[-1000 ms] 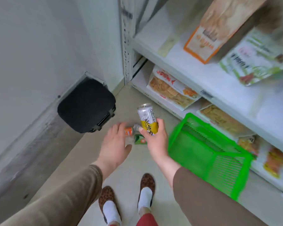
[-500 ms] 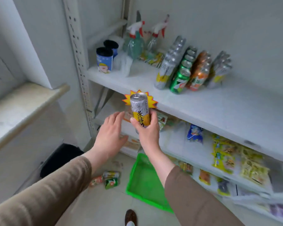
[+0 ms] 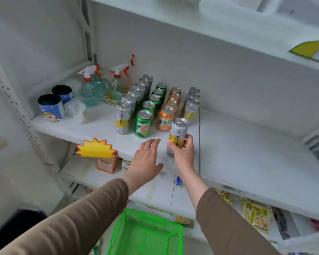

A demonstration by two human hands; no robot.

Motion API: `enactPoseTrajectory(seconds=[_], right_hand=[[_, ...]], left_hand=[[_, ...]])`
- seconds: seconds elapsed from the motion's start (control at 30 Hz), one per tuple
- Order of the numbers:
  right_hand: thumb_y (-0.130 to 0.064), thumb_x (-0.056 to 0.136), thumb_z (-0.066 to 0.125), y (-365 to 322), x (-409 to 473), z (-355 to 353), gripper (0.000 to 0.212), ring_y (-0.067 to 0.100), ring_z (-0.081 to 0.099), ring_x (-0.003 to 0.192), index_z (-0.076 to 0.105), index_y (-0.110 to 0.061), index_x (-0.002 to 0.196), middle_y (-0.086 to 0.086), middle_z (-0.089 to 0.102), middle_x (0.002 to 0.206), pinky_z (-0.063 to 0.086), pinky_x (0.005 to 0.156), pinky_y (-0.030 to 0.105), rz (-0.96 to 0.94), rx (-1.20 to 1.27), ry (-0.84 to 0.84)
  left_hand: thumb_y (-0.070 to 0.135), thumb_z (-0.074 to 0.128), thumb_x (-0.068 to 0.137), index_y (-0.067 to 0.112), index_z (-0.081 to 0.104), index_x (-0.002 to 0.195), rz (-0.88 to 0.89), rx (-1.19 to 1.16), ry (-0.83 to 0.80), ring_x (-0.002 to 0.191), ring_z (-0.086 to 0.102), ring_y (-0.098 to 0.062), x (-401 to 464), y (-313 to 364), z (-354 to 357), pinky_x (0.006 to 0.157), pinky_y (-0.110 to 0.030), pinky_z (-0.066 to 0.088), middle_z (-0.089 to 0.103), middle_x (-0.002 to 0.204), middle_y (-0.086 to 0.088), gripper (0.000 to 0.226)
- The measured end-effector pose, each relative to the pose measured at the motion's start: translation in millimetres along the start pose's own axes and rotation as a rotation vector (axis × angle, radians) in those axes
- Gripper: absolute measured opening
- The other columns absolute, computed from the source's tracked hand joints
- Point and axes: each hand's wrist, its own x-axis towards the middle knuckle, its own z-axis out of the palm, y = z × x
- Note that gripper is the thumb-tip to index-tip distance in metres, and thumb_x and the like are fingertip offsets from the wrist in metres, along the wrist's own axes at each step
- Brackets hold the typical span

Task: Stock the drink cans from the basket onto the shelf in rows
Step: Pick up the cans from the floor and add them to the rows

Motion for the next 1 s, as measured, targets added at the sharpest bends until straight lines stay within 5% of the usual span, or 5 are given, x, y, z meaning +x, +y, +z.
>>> enactPoseTrajectory(seconds=[0.27,0.57,1.0], right_hand=[[-0.056,0.06,0.079,33,93,-20,0.058,0.013,0.067,0.097,0.054,-0.04,0.11,-0.009,0.068,0.108,0.058,0.086,0.043,0.035,-0.061,0.05],[-0.04,0.076,0.083,40,144,-4,0.061,0.017,0.063,0.106,0.054,-0.029,0.128,-0.004,0.062,0.12,0.052,0.089,0.035,0.019,-0.082,0.049],[-0.029,0.082,0.082,41,166,8,0.051,0.02,0.065,0.103,0.047,-0.027,0.119,-0.003,0.064,0.118,0.056,0.084,0.036,0.034,-0.103,0.096]], left_hand=[[0.038,0.069,0.082,0.016,0.019,0.152,-0.084,0.026,-0.045,0.136,0.031,-0.027,70,36,40,0.109,-0.038,0.036,0.032,0.149,-0.005,0.089],[0.039,0.07,0.08,0.017,0.011,0.154,-0.094,0.051,-0.047,0.132,0.035,-0.029,108,31,50,0.109,-0.04,0.036,0.029,0.151,-0.005,0.097],[0.039,0.069,0.082,0.018,0.012,0.154,-0.079,0.055,-0.066,0.136,0.031,-0.028,123,24,55,0.112,-0.039,0.033,0.024,0.155,-0.004,0.093]])
